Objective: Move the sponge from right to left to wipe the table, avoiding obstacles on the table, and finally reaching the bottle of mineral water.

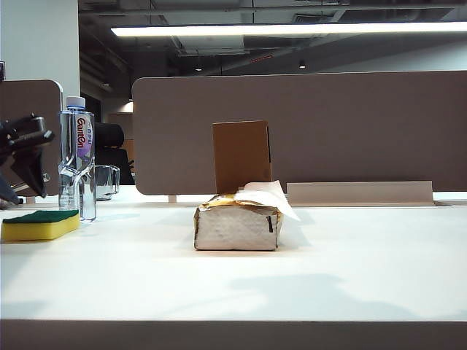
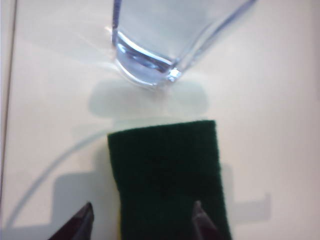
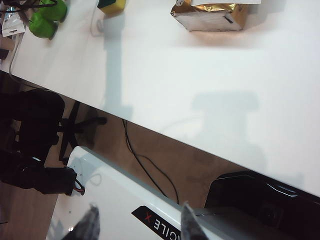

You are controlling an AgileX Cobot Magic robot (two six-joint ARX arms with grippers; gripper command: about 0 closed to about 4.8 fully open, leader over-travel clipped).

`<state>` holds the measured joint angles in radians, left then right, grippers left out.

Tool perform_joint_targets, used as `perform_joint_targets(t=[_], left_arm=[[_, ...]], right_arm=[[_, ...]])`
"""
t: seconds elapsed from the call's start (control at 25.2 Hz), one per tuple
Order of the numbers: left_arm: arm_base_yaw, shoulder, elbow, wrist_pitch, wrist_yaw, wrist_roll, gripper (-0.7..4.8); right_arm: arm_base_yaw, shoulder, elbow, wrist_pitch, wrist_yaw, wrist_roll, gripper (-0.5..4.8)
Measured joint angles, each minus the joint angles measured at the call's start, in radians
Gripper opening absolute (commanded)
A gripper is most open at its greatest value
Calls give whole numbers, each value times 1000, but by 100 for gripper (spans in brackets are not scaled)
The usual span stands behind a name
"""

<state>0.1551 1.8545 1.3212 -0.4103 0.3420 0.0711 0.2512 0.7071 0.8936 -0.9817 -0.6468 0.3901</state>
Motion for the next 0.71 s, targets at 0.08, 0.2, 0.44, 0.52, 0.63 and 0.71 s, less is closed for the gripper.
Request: perform_joint_targets(t=[0.08, 0.2, 0.44, 0.52, 0.63, 0.71], left_arm=[[0, -27, -2, -21, 19, -1, 302], [0, -84, -2, -37, 50, -1, 310], [0, -279, -1, -90, 60, 3, 310], [0, -377, -2, -113, 83, 3, 310], [0, -553, -1, -134, 114, 3, 309], [0, -645, -1, -169, 114, 3, 309]], right_arm=[[0, 0, 0, 0, 0, -9, 210], [0, 0, 0, 3, 4, -18, 210], [0, -46, 2, 38, 65, -43, 210], [0, -77, 3, 67, 105, -45, 210], [0, -115, 5, 113, 167, -47, 210], [-6, -125, 6, 124, 202, -51, 210]])
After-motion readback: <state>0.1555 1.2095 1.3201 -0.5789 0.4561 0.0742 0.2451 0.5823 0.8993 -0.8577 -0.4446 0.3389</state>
